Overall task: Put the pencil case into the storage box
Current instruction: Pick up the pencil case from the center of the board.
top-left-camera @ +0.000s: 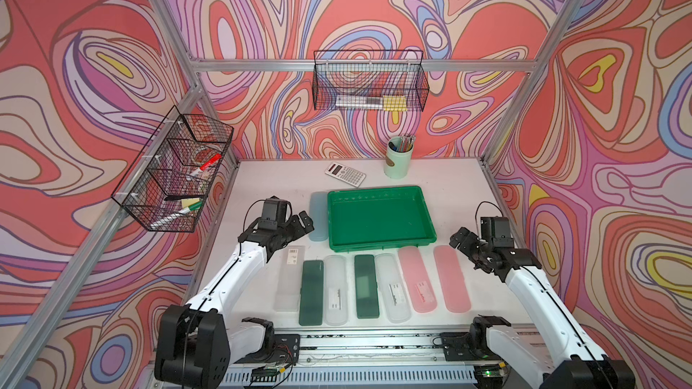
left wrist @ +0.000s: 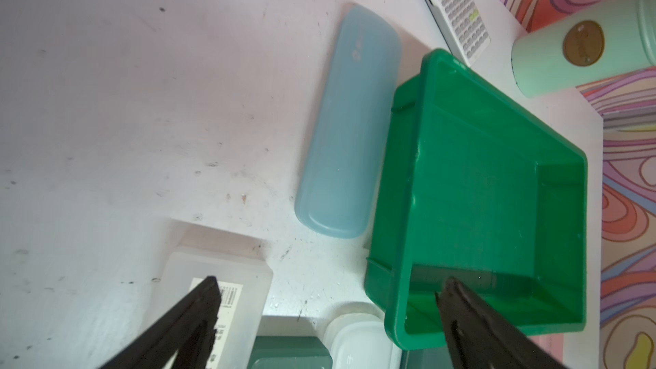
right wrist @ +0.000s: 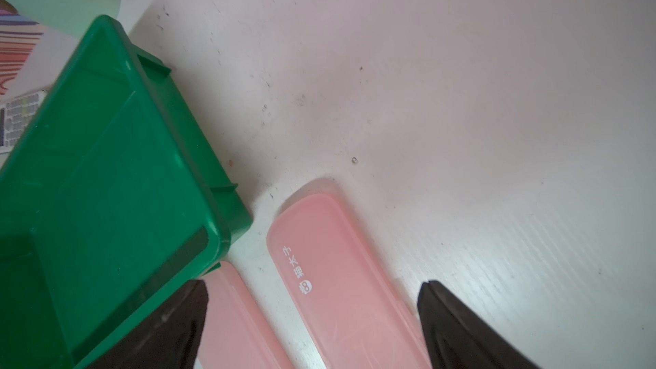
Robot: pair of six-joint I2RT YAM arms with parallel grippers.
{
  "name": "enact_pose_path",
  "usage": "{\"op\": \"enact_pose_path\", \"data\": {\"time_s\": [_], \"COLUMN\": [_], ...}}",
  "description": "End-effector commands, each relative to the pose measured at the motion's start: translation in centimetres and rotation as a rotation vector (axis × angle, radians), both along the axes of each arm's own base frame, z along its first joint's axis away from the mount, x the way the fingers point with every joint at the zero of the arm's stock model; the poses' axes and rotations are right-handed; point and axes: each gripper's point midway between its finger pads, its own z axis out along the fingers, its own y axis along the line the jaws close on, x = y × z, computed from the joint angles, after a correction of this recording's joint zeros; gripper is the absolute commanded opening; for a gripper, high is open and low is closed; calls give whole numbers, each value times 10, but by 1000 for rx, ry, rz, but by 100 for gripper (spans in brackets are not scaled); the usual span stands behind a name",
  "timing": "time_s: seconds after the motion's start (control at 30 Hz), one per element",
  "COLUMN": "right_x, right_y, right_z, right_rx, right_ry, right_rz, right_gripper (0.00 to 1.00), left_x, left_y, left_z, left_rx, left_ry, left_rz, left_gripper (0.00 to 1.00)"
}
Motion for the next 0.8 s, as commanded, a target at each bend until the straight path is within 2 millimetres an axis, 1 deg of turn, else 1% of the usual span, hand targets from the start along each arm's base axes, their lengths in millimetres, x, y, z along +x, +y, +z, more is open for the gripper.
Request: {"op": "enact_pose_path", "data": {"time_s": [0.0,0.17,0.33,0.43,0.53,0.77], "right_x": [-15,-16,-19,-18,-16,-10], "right_y": [7,17,30,34,34,21], "right_z": [-25,-47,-67,-71,-75,-84], "right_rx": [38,68,75,53,29,-73], "right_ry": [111,205,283,305,329,395], "right_rz": [1,35,79,97,102,60], "right_gripper": [98,98,98,98,98,98], "left_x": [3,2,3,4,5,8], "left_y": [-23,-37,-41,-42,-45,-50], "left_z": [15,17,20,23,29,47], "left_rx": [-76,-79,-68,-68,-80,-88], "left_ry": [-36,-39,-39,-43,-54,-84], "left_rz": [-66,-107,-121,-121,-126,-146], "left_gripper": [99,99,99,99,99,99]}}
